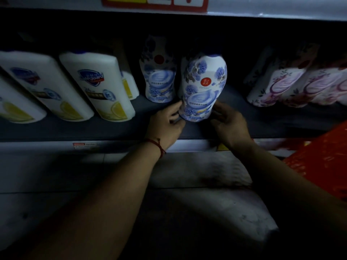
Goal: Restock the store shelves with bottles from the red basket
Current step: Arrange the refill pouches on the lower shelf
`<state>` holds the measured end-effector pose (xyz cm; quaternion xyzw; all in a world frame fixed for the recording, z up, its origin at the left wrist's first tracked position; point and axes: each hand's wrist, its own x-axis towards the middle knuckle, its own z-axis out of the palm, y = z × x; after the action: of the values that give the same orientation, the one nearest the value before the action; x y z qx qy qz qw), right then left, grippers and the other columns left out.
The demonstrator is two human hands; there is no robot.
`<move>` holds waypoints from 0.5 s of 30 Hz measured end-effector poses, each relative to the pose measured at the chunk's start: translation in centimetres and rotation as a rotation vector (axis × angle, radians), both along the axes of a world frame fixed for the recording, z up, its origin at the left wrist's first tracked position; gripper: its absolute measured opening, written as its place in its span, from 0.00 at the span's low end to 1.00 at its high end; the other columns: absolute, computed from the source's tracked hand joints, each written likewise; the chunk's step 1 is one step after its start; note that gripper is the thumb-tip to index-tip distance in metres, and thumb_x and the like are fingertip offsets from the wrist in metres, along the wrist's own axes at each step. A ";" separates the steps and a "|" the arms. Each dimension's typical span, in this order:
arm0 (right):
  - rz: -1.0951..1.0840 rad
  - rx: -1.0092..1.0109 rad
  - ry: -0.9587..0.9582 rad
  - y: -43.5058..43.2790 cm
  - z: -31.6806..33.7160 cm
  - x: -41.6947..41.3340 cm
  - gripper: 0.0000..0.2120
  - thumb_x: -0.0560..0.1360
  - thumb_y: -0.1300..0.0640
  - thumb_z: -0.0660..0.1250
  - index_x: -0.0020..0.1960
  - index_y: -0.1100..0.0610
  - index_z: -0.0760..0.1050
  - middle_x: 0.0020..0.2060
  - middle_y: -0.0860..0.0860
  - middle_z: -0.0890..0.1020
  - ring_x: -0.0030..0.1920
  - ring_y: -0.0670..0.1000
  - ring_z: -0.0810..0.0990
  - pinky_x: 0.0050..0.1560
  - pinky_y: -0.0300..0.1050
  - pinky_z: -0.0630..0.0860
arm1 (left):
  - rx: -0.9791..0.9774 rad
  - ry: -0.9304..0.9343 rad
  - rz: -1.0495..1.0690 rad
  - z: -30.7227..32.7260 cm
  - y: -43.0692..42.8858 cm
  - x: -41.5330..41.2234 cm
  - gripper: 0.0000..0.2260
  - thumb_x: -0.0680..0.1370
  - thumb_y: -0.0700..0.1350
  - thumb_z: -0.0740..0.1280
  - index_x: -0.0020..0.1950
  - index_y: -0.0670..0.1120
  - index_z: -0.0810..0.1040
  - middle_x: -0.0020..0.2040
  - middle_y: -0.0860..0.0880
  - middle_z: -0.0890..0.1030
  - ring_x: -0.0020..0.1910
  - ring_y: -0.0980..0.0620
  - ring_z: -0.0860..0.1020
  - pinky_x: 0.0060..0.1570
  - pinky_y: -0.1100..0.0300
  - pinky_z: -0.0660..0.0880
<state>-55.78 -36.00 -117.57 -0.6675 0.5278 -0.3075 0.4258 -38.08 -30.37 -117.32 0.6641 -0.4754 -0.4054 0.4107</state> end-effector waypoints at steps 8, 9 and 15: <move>0.202 0.024 0.627 3.0 5.1 1.4 0.22 0.76 0.52 0.70 0.68 0.57 0.73 0.64 0.57 0.78 0.65 0.57 0.75 0.61 0.41 0.67 | 0.182 -0.553 -0.209 4.0 3.2 3.7 0.32 0.76 0.46 0.72 0.77 0.46 0.63 0.74 0.44 0.69 0.72 0.45 0.69 0.70 0.55 0.67; 0.212 0.012 0.621 3.8 6.1 1.8 0.24 0.75 0.52 0.72 0.69 0.57 0.73 0.64 0.56 0.79 0.66 0.56 0.75 0.59 0.38 0.66 | 0.181 -0.579 -0.212 4.6 3.8 4.2 0.32 0.76 0.47 0.72 0.77 0.46 0.64 0.74 0.44 0.69 0.71 0.45 0.69 0.69 0.55 0.67; 0.224 -0.051 0.610 8.2 11.0 4.5 0.36 0.70 0.50 0.77 0.73 0.58 0.66 0.69 0.57 0.74 0.68 0.57 0.72 0.61 0.39 0.67 | 0.138 -0.631 -0.205 8.2 8.0 7.1 0.28 0.76 0.47 0.71 0.75 0.48 0.68 0.72 0.44 0.72 0.69 0.44 0.71 0.68 0.53 0.69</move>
<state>-51.28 -27.78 -106.58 -0.7933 0.5464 -0.0575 0.2623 -30.94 -22.32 -109.09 0.7320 -0.6146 -0.2502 0.1544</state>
